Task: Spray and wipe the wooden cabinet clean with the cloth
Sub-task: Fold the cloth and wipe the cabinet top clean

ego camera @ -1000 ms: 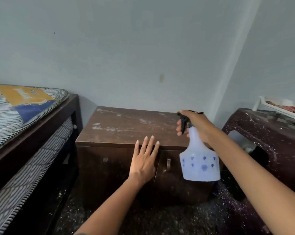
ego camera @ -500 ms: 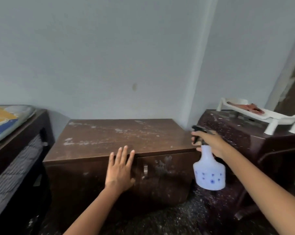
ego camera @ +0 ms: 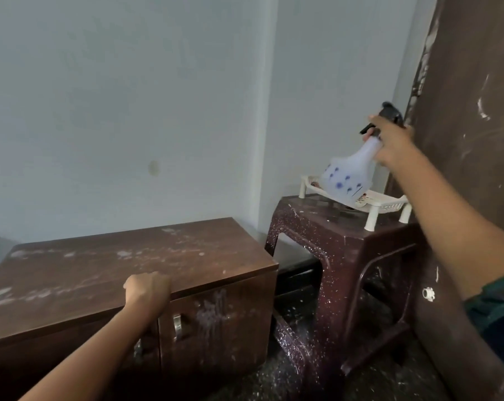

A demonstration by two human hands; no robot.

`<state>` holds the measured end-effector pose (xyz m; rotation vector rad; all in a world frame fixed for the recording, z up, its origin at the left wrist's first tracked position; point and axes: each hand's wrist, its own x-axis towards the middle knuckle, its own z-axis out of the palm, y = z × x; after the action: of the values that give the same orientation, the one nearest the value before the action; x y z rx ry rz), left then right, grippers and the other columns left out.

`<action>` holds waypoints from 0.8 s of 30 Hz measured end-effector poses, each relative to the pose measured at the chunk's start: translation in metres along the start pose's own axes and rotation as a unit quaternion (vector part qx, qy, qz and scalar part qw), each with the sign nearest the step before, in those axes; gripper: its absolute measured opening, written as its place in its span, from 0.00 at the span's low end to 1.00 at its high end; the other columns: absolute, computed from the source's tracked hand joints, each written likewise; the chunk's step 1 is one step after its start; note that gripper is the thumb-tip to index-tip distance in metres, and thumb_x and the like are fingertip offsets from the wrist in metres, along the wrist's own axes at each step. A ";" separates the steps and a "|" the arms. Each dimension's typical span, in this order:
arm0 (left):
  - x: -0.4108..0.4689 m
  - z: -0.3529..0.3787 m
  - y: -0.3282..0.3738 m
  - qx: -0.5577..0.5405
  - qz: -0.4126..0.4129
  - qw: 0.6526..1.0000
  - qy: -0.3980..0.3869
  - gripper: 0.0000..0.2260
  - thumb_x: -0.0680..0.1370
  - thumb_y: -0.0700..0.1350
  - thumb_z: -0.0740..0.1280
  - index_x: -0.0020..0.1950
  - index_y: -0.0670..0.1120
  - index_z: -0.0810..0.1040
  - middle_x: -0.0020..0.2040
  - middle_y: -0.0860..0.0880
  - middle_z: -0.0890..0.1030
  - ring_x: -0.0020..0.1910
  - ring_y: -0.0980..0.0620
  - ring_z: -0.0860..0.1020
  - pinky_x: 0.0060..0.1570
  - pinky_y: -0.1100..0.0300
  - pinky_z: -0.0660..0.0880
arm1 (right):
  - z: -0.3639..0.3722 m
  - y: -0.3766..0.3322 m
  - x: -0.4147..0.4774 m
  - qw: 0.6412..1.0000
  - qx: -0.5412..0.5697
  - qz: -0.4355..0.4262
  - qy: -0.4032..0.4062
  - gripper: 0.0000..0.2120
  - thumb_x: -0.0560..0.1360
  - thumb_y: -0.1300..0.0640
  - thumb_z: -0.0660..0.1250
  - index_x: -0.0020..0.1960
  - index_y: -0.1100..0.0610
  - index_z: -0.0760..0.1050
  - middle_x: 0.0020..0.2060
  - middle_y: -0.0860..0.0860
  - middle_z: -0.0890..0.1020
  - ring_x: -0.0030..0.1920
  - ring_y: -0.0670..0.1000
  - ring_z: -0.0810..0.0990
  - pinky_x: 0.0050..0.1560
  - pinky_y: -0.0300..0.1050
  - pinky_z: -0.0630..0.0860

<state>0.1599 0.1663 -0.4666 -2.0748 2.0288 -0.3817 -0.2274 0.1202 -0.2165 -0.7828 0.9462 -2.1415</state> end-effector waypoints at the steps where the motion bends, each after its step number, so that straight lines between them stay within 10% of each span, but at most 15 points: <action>1: 0.003 -0.001 0.002 -0.008 0.001 1.000 0.022 0.08 0.80 0.44 0.62 0.56 0.50 0.79 0.55 0.52 0.81 0.55 0.50 0.81 0.43 0.59 0.74 | -0.004 -0.005 0.012 1.000 -0.008 -0.017 0.014 0.14 0.69 0.73 0.67 0.39 0.58 0.67 0.31 0.55 0.74 0.20 0.46 0.69 0.25 0.38 0.71; 9: 0.049 -0.012 0.049 -0.190 0.106 0.968 0.124 0.14 0.80 0.50 0.59 0.65 0.53 0.74 0.66 0.55 0.73 0.63 0.51 0.74 0.53 0.56 0.74 | -0.029 0.006 0.085 0.968 -0.217 -0.123 0.009 0.21 0.69 0.75 0.64 0.61 0.69 0.71 0.33 0.51 0.71 0.30 0.47 0.69 0.28 0.35 0.69; 24: 0.109 0.000 0.101 -0.173 0.105 0.973 0.112 0.14 0.81 0.56 0.55 0.59 0.55 0.77 0.61 0.54 0.76 0.59 0.53 0.76 0.64 0.53 0.64 | -0.058 0.044 0.147 0.932 -0.363 -0.016 -0.002 0.14 0.67 0.74 0.68 0.52 0.69 0.73 0.38 0.58 0.76 0.35 0.52 0.75 0.42 0.46 0.76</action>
<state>0.0659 0.0544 -0.4961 -2.0469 2.5812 -0.2485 -0.3442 0.0093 -0.2468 -1.1429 1.7695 -1.7912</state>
